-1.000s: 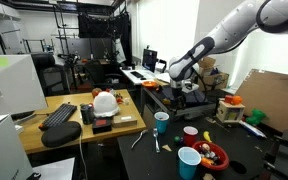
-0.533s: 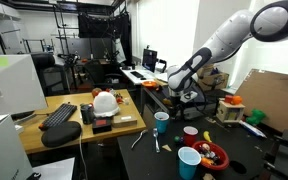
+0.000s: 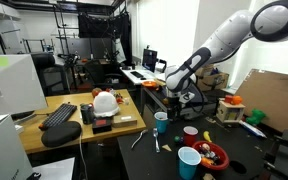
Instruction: Put the green doll in the red bowl
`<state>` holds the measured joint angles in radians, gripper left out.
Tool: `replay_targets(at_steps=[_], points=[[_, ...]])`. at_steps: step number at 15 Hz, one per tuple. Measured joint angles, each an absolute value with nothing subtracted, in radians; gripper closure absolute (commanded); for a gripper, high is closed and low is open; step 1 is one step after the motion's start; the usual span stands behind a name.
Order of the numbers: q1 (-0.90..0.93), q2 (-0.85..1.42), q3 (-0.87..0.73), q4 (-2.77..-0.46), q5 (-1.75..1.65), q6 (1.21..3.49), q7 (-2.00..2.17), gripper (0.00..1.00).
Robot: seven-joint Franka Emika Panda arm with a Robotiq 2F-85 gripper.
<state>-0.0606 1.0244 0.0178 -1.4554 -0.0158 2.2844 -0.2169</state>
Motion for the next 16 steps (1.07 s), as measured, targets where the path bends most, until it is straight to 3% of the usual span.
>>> replay_targets(at_steps=[16], points=[[-0.151,1.100,0.117,-1.459,0.002,2.283,-0.339,0.00]])
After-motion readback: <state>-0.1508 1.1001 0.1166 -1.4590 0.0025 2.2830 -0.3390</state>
